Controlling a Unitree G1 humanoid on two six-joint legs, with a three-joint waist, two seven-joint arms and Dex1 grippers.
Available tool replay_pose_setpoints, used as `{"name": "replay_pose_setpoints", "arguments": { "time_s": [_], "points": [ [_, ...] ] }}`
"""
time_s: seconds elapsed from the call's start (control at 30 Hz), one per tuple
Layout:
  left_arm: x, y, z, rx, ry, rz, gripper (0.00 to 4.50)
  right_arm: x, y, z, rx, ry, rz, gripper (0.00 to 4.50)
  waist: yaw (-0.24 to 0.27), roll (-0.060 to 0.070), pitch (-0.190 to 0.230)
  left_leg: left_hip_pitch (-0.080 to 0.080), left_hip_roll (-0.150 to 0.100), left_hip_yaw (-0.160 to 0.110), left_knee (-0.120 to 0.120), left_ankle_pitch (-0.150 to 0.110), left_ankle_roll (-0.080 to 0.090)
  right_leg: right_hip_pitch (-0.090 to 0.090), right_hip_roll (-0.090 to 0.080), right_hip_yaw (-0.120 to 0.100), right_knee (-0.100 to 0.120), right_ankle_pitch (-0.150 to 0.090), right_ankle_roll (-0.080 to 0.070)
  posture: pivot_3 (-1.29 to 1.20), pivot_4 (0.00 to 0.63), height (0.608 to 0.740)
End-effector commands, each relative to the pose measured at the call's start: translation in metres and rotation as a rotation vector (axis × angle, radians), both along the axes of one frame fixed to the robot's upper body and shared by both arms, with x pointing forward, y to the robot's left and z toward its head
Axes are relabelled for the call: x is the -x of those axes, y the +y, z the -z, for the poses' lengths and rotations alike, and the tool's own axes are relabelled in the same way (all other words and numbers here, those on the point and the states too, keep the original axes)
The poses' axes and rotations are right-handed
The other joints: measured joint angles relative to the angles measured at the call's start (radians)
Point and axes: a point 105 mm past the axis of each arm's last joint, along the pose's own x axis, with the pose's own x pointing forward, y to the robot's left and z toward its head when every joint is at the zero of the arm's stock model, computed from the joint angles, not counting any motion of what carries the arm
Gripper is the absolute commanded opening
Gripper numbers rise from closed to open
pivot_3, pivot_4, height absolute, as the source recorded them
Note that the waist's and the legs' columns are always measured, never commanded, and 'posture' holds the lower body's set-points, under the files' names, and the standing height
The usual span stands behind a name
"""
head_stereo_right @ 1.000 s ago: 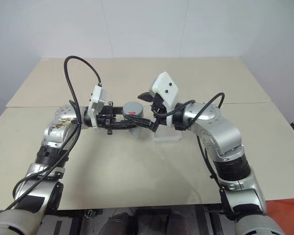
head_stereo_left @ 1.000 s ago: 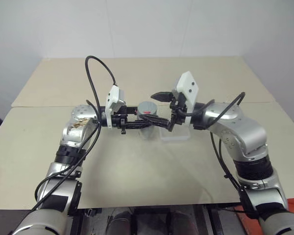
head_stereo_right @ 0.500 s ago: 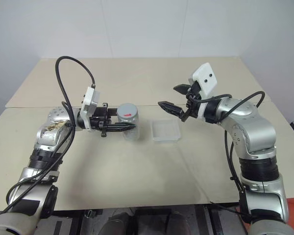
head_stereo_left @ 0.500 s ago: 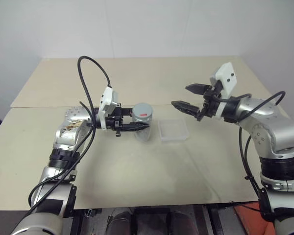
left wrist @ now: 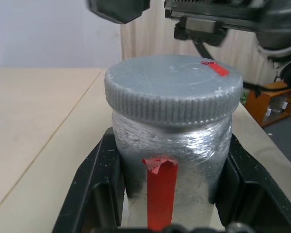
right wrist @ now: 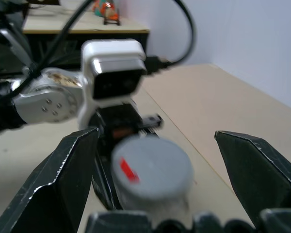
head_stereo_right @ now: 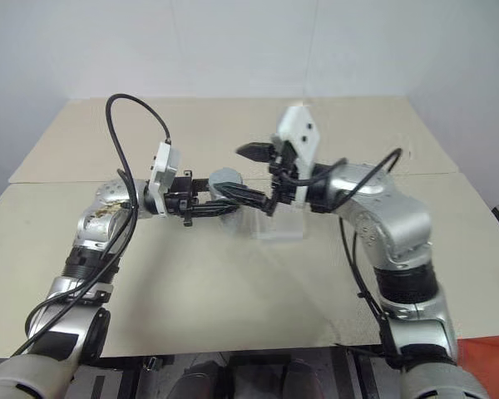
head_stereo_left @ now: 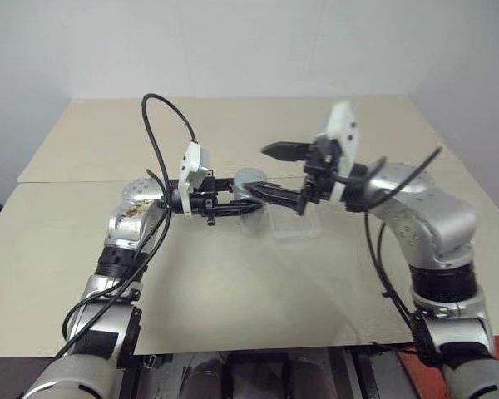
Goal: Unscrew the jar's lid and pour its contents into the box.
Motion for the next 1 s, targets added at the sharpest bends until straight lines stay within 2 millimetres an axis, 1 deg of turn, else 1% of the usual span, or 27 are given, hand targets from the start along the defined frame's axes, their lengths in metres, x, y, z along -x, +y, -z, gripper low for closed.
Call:
{"name": "replay_pose_setpoints", "arguments": {
  "time_s": [0.03, 0.2, 0.33, 0.47, 0.6, 0.77, 0.87, 1.0],
  "points": [
    [0.003, -0.002, -0.014, 0.003, -0.060, 0.025, 2.01, -0.008, 0.011, -0.006, -0.001, -0.049, 0.033, 4.48, 0.001, 0.000, 0.000, 0.000, 0.000, 0.000, 0.000, 0.000, 0.000, 0.000, 0.000, 0.000, 0.000, 0.000, 0.000, 0.00, 0.150, 0.740],
    [0.002, 0.001, -0.016, -0.004, -0.065, 0.024, 2.01, -0.017, 0.016, -0.003, 0.000, -0.041, 0.054, 4.48, 0.000, 0.000, 0.000, 0.000, 0.000, 0.000, 0.000, 0.000, 0.000, 0.000, 0.000, -0.001, 0.000, 0.000, 0.000, 0.00, 0.150, 0.740],
    [0.003, 0.003, -0.016, -0.007, -0.066, 0.021, 2.01, -0.024, 0.010, -0.002, -0.003, -0.030, 0.085, 4.48, -0.001, 0.000, 0.000, 0.000, 0.000, 0.000, 0.000, 0.000, 0.000, 0.000, 0.000, -0.001, 0.000, 0.000, 0.000, 0.00, 0.150, 0.740],
    [0.004, 0.005, -0.015, -0.011, -0.065, 0.018, 2.01, -0.027, 0.000, -0.002, -0.013, -0.024, 0.105, 4.48, -0.001, 0.000, 0.000, 0.000, 0.000, 0.000, 0.000, 0.000, 0.000, 0.000, 0.000, -0.001, 0.000, 0.000, 0.000, 0.00, 0.150, 0.740],
    [0.005, 0.007, -0.014, -0.012, -0.063, 0.018, 2.01, -0.030, -0.015, -0.002, -0.023, -0.016, 0.133, 4.48, 0.000, 0.000, 0.000, 0.000, 0.000, 0.000, 0.000, 0.000, 0.000, 0.000, 0.000, -0.001, 0.000, 0.000, 0.000, 0.00, 0.150, 0.740],
    [0.007, 0.009, -0.014, -0.014, -0.060, 0.019, 2.01, -0.038, -0.045, 0.004, -0.013, 0.000, 0.204, 4.48, 0.000, 0.000, 0.000, 0.000, 0.000, 0.000, 0.000, 0.000, 0.000, 0.000, 0.000, 0.000, 0.000, 0.000, 0.000, 0.00, 0.150, 0.740],
    [0.007, 0.010, -0.014, -0.016, -0.058, 0.020, 2.01, -0.037, -0.058, 0.004, -0.014, 0.003, 0.216, 4.48, 0.000, 0.000, 0.000, 0.000, 0.000, 0.000, 0.000, 0.000, 0.000, 0.000, 0.000, 0.000, 0.000, 0.000, 0.000, 0.00, 0.150, 0.740],
    [0.008, 0.012, -0.013, -0.021, -0.056, 0.022, 2.01, -0.034, -0.075, 0.000, -0.040, 0.006, 0.223, 4.48, 0.007, 0.000, 0.000, 0.000, 0.000, 0.000, 0.000, 0.000, 0.000, 0.000, 0.000, 0.000, 0.000, 0.000, 0.000, 0.00, 0.150, 0.740]
  ]
}}
